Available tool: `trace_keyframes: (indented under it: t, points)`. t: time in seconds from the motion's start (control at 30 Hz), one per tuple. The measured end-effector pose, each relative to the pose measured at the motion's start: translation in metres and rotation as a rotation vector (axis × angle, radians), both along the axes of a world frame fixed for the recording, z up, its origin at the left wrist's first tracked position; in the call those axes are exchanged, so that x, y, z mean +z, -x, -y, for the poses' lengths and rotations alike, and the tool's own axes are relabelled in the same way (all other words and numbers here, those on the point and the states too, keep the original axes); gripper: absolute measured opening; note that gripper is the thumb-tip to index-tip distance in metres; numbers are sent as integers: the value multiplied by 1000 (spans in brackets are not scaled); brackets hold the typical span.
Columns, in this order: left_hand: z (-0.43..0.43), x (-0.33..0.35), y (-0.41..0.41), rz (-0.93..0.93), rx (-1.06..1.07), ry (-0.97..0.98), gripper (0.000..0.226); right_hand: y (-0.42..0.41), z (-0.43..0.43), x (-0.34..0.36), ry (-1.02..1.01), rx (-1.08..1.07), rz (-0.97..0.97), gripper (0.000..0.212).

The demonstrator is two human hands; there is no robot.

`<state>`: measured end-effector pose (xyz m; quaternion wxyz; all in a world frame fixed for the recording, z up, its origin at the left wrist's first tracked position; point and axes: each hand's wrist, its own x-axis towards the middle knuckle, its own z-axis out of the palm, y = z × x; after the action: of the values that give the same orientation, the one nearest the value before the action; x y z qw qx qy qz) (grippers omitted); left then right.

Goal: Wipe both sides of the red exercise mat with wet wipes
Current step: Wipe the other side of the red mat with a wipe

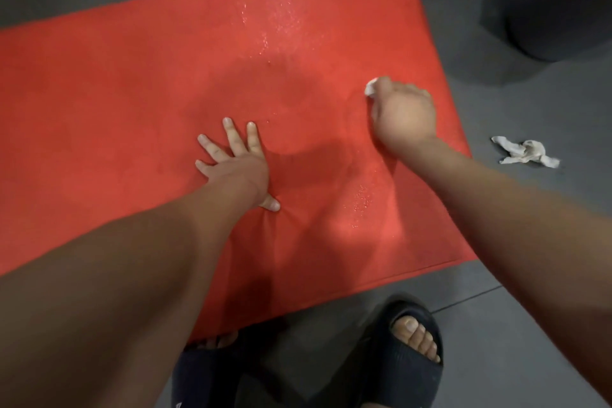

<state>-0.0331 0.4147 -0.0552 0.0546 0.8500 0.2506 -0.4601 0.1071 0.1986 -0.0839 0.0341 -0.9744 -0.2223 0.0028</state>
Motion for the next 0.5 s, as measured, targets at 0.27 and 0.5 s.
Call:
trace_keyframes:
  t: [0.27,0.5]
  points:
    - [-3,1,3,33,-2,21,162,84,-38,-2,-194,341,-199,18]
    - [-2,0,2,48,4,28,160,65,16,3,-41,21,-4,17]
